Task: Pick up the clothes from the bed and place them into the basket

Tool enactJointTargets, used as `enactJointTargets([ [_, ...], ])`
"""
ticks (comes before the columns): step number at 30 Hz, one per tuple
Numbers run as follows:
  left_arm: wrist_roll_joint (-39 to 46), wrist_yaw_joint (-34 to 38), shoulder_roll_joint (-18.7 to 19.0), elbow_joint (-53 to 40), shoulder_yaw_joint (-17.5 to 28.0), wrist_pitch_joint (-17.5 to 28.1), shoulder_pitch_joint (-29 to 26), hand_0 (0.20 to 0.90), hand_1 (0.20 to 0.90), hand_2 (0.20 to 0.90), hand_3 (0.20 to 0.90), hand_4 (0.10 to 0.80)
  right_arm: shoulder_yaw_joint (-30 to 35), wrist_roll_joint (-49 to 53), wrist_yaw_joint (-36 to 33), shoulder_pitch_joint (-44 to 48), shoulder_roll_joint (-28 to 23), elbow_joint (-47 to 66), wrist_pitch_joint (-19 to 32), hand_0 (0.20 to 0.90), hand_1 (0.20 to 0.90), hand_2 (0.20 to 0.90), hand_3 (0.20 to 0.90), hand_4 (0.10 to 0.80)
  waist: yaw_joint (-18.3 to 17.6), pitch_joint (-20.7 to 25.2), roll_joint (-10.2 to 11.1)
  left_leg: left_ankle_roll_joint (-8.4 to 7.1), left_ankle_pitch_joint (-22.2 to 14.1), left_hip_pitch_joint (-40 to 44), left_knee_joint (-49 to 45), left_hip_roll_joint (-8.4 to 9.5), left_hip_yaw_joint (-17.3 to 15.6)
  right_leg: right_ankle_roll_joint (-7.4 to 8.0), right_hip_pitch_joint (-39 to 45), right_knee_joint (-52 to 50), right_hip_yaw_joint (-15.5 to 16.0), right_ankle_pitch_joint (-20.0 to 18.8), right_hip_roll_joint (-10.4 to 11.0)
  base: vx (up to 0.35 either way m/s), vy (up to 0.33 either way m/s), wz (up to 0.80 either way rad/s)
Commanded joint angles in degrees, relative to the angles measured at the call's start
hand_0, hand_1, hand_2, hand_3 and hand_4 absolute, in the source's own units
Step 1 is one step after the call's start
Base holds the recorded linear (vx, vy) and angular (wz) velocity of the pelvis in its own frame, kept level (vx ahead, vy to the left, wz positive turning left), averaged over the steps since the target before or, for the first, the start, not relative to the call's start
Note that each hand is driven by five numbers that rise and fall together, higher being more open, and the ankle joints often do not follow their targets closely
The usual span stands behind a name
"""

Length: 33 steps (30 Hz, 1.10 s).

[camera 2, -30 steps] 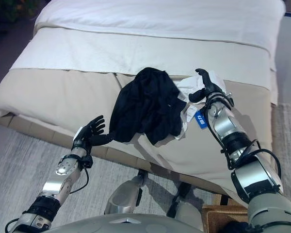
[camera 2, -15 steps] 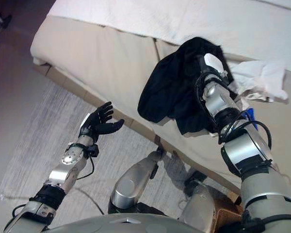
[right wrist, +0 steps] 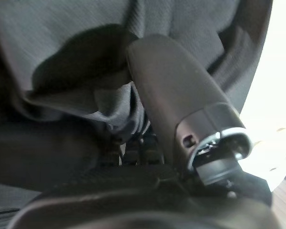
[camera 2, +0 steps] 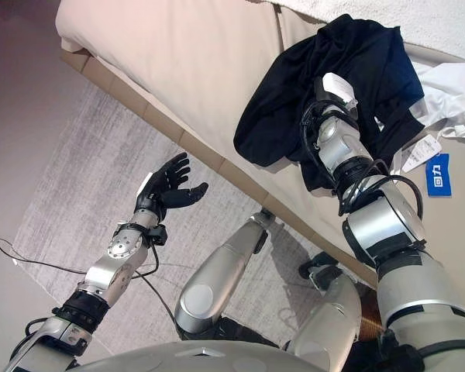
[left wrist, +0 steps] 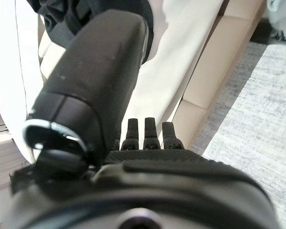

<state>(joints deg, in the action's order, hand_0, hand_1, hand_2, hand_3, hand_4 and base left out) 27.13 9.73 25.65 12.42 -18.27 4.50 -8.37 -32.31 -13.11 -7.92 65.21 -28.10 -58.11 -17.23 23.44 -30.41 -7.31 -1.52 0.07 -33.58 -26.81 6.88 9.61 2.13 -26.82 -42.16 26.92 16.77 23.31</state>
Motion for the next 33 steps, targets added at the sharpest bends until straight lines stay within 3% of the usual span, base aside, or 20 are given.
enactJointTargets([
  [1,0.41,0.71,2.78,-6.67,1.5,5.0,-0.55,0.9,0.9,0.9,0.9,0.8,-2.87,0.64,0.64,3.75,0.08,-0.73,1.1,0.3,0.3,0.3,0.2,0.1,0.8,0.61,0.55,3.25,-8.45,0.07,-5.26,-1.33,-6.63,-1.83,1.51,-2.51,0.67,-0.39,-3.76,-0.024,-0.051,0.06],
  [9,0.08,1.05,2.53,-5.82,0.87,6.47,-1.14,0.9,0.9,0.9,0.9,0.8,-2.74,0.06,-1.89,4.65,-2.18,0.78,0.41,0.3,0.3,0.3,0.2,0.1,-0.83,0.61,0.96,2.33,-7.32,7.16,-0.67,-2.11,-6.46,-1.36,7.52,4.04,-0.37,-2.66,-5.21,-0.019,-0.032,-0.12],
  [17,-0.08,0.25,2.27,-4.23,2.08,4.02,-2.69,0.9,0.9,0.9,0.9,0.8,-1.62,2.29,-6.19,4.81,-5.98,6.35,1.54,0.3,0.3,0.3,0.2,0.1,-3.62,1.48,2.17,1.48,-7.3,18.21,4.16,-3.79,-6.89,-0.84,18.1,12.67,-2.22,-4.62,-6.74,0.014,-0.027,-0.15],
  [22,-1.57,0.07,2.39,-3.78,2.31,1.06,-1.38,0.9,0.9,0.9,0.9,0.8,0.51,5.28,-10.21,1.45,-10.07,17.48,1.23,0.3,0.3,0.3,0.2,0.1,-7.03,6.95,4.3,1.14,-5.56,24.77,10.08,-5.91,-8.89,-0.28,24.43,22.51,-4.2,-8.43,-9.36,0.076,0.001,-0.26],
  [33,-2.56,1.93,2.66,-2.31,2.19,-1.79,-1.36,0.9,0.9,0.9,0.9,0.8,8.39,6.09,-13.1,-2.54,-20.6,29.22,6.71,0.3,0.3,0.3,0.2,0.1,-14.0,19.17,7.79,0.53,-3.97,34.3,20.02,-8.31,-14.35,1.7,30.33,33.19,-9.04,-12.23,-13.4,0.092,-0.04,-0.27],
])
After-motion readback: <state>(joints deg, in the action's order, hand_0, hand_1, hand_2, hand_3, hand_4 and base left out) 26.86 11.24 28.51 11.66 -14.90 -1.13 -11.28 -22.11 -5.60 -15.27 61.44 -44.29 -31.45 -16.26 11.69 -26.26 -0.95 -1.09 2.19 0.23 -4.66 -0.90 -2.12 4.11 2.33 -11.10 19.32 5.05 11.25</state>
